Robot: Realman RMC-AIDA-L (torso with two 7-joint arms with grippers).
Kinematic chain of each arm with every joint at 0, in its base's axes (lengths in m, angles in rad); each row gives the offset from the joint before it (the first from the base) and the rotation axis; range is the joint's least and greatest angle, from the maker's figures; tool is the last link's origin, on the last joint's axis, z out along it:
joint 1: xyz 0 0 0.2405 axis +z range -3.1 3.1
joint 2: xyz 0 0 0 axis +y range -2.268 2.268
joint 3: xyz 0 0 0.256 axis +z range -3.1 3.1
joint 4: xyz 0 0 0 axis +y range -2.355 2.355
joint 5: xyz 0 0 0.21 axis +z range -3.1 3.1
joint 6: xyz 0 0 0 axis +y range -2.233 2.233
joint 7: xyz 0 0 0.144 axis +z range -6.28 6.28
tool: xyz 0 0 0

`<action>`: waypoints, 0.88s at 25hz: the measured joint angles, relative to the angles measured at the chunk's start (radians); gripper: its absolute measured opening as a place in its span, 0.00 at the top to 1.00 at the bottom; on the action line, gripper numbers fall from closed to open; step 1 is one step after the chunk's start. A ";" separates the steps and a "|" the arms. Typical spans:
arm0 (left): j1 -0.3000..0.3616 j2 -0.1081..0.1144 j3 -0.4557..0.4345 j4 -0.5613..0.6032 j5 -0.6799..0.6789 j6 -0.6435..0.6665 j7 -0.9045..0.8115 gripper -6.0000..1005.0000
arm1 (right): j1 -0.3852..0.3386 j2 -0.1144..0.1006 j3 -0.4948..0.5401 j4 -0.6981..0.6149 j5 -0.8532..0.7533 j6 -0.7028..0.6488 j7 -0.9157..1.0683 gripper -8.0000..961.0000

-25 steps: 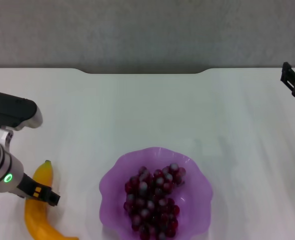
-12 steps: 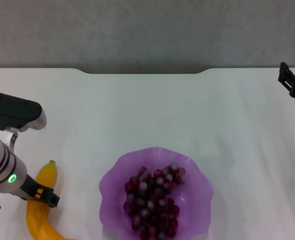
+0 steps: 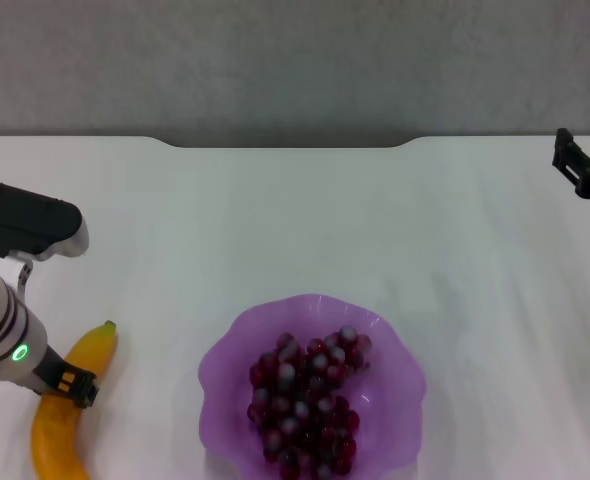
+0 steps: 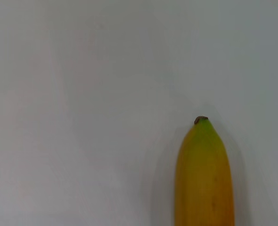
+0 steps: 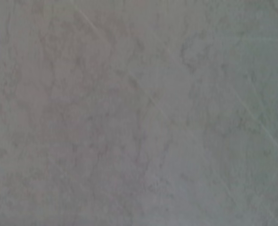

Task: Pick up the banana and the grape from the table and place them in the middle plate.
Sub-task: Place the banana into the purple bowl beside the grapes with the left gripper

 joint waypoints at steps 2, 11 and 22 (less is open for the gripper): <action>0.000 0.001 0.002 -0.004 0.000 0.007 -0.001 0.51 | -0.001 0.000 0.001 0.000 0.000 0.002 0.000 0.24; 0.103 0.004 -0.012 -0.211 0.001 0.101 0.032 0.52 | -0.005 0.000 0.002 -0.005 0.000 0.003 -0.001 0.24; 0.162 0.002 -0.119 -0.400 -0.004 0.232 0.160 0.52 | -0.005 0.000 -0.002 -0.006 0.000 0.004 -0.002 0.24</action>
